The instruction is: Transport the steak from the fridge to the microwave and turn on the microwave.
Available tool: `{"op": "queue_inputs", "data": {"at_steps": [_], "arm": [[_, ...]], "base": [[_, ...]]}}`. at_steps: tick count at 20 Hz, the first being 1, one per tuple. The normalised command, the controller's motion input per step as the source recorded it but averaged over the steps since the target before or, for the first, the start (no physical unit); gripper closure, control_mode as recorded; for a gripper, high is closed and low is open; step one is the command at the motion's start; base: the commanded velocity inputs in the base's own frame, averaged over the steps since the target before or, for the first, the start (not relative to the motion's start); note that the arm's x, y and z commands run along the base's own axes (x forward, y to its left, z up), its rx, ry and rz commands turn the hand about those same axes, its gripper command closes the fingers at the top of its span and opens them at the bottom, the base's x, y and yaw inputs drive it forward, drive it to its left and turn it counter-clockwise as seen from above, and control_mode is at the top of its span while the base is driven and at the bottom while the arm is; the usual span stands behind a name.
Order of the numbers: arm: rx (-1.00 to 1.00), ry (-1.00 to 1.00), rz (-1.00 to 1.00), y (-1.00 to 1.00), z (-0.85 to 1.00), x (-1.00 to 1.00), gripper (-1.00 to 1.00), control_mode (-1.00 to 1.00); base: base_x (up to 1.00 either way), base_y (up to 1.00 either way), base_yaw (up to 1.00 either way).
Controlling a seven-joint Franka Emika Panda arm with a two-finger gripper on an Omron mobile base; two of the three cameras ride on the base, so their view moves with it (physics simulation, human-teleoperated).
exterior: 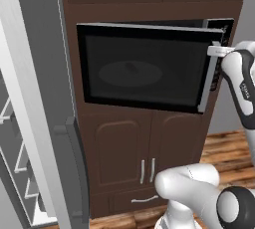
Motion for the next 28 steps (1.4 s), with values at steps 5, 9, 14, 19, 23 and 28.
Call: {"op": "queue_inputs", "data": {"at_steps": [5,9,14,19,23,28], "arm": [[0.00,0.00,0.00,0.24,-0.12,0.45,-1.00,-1.00],[0.00,0.00,0.00,0.25,-0.10,0.47,-1.00,-1.00],[0.00,0.01,0.00,0.29,-0.06,0.42,-1.00,-1.00],[-0.01,0.00,0.00,0.35,-0.09,0.50,-1.00,-1.00],[-0.02,0.00,0.00,0.36,-0.15,0.54,-1.00,-1.00],[-0.04,0.02,0.00,0.39,-0.18,0.59,-1.00,-1.00]], "base": [[0.00,0.00,0.00],[0.00,0.00,0.00],[0.00,0.00,0.00],[0.00,0.00,0.00],[0.00,0.00,0.00],[0.00,0.00,0.00]]}}
